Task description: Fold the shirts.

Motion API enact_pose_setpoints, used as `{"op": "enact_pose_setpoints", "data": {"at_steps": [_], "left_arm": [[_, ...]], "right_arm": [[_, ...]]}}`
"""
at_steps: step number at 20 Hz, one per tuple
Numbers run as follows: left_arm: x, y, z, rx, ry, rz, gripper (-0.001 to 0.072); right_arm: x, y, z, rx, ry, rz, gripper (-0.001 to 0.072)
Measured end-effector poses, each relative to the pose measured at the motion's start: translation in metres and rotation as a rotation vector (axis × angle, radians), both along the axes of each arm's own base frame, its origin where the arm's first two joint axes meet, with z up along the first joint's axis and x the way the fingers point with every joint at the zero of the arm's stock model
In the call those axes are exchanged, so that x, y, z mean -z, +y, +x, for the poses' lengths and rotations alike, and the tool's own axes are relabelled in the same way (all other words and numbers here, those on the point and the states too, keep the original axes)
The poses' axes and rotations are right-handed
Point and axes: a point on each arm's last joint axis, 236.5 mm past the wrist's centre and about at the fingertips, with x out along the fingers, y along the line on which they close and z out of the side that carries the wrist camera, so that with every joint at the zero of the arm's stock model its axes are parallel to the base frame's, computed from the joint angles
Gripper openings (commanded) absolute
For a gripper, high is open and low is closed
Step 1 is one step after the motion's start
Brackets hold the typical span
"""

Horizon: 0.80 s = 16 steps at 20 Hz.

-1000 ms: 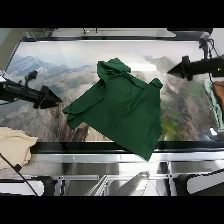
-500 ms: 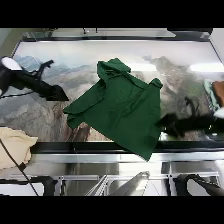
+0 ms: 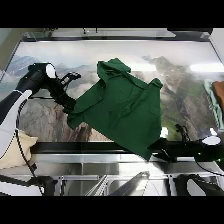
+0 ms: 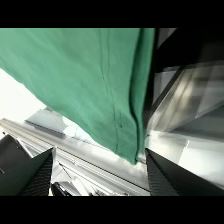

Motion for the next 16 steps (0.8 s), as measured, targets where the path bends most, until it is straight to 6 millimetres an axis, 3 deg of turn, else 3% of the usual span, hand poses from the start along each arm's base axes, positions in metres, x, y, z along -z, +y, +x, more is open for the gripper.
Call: {"op": "enact_pose_setpoints", "data": {"at_steps": [10,11,12,13,15,16], "left_arm": [[0.002,-0.005,0.005,0.007,-0.023,0.008,0.0339],[0.002,-0.006,0.004,0.004,-0.022,0.005,0.0339],[0.002,-0.006,0.005,0.004,-0.022,0.005,0.0339],[0.002,-0.007,0.004,0.002,-0.021,0.000,0.0339],[0.002,-0.008,0.003,0.003,-0.015,-0.001,0.0339],[0.002,-0.007,0.001,0.003,-0.010,0.000,0.0339]], "right_arm": [[0.015,-0.006,0.007,0.023,-0.027,-0.063,0.0614],[0.015,-0.003,0.010,0.024,-0.039,-0.066,0.0500],[0.018,-0.002,0.013,0.020,-0.058,-0.081,0.0261],[0.022,-0.001,0.018,0.020,-0.086,-0.105,0.0137],[0.023,0.007,0.025,0.015,-0.125,-0.112,0.0010],[0.022,0.012,0.027,0.015,-0.137,-0.105,0.0014]]}}
